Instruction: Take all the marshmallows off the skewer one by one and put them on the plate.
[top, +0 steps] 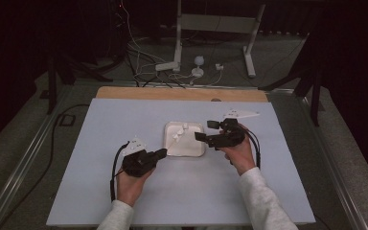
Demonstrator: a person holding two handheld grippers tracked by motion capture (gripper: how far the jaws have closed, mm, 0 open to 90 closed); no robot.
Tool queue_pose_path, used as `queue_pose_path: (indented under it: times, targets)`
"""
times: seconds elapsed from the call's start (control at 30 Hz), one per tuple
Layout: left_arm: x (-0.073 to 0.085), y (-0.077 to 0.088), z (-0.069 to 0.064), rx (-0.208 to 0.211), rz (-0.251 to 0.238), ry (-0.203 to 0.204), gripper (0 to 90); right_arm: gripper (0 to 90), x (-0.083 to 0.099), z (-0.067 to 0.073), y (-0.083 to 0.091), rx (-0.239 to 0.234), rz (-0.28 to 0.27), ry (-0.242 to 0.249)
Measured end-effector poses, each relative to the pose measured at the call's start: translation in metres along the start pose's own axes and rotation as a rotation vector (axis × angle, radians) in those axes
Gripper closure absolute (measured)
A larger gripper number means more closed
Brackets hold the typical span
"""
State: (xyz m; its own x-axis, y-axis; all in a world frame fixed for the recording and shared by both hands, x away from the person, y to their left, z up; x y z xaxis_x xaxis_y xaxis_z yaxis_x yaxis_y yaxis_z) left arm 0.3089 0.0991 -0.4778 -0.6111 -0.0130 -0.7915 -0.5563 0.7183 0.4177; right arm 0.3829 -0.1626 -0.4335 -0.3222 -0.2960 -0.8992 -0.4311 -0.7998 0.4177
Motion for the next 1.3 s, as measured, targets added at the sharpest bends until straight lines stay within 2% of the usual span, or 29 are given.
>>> queue_pose_path:
  times: [0.03,0.1,0.2,0.23,0.27,0.3,0.43,0.6,0.63,0.77,1.0,1.07,1.13,1.23,1.3]
  targets:
    - [0.0,0.0,0.0,0.0,0.0,0.0,90.0,35.8,0.001,0.0,-0.002,-0.01,-0.001,-0.011]
    - [0.0,-0.001,-0.002,0.008,-0.001,-0.006,90.0,43.7,0.002,-0.001,-0.007,-0.043,-0.002,-0.042]
    - [0.001,-0.002,-0.003,0.023,-0.004,-0.006,90.0,54.9,0.006,-0.005,-0.013,-0.072,-0.012,-0.113]
    - [0.001,-0.002,-0.003,0.023,-0.004,-0.006,90.0,56.8,0.006,-0.007,-0.014,-0.093,-0.022,-0.142]
    - [0.001,-0.002,-0.003,0.03,-0.007,-0.01,90.0,56.8,0.006,-0.007,-0.014,-0.093,-0.022,-0.142]
    - [0.001,-0.002,-0.004,0.036,-0.009,-0.015,90.0,59.6,0.008,-0.009,-0.017,-0.11,-0.028,-0.177]
    - [0.002,-0.005,-0.007,0.064,-0.003,-0.026,90.0,63.3,0.008,-0.01,-0.02,-0.156,-0.045,-0.225]
    - [0.005,-0.009,-0.008,0.08,0.045,-0.047,90.0,65.9,0.006,-0.008,-0.019,-0.183,-0.06,-0.23]
    - [0.006,-0.01,-0.008,0.082,0.053,-0.048,90.0,69.0,0.005,-0.007,-0.018,-0.187,-0.061,-0.225]
    - [0.008,-0.015,-0.008,0.089,0.09,-0.053,90.0,68.6,0.002,-0.003,-0.017,-0.204,-0.077,-0.217]
    - [0.011,-0.018,-0.009,0.092,0.108,-0.051,89.9,68.1,0.0,0.002,-0.02,-0.226,-0.081,-0.194]
    - [0.011,-0.019,-0.008,0.087,0.105,-0.05,90.0,61.3,-0.001,0.004,-0.022,-0.228,-0.082,-0.195]
    - [0.011,-0.019,-0.008,0.087,0.105,-0.049,90.0,61.6,-0.001,0.004,-0.023,-0.233,-0.082,-0.199]
    - [0.011,-0.02,-0.008,0.088,0.107,-0.047,90.0,70.2,-0.002,0.007,-0.025,-0.237,-0.084,-0.186]
    - [0.011,-0.02,-0.008,0.09,0.106,-0.049,90.0,72.7,-0.004,0.009,-0.025,-0.232,-0.088,-0.177]
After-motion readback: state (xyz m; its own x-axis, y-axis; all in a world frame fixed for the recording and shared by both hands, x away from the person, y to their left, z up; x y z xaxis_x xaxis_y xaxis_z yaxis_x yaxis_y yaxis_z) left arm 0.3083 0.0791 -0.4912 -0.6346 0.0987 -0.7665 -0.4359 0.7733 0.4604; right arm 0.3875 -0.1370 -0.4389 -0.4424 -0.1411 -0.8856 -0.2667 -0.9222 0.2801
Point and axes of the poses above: each handheld gripper's, and its own axes: y roughly backward along the jaws, x roughly out of its underside, z roughly to its left, the point moved 3 cm from there along -y, roughly forward along the jaws, and after that the axes turned 13 degrees about y, right-handed, at the moved point
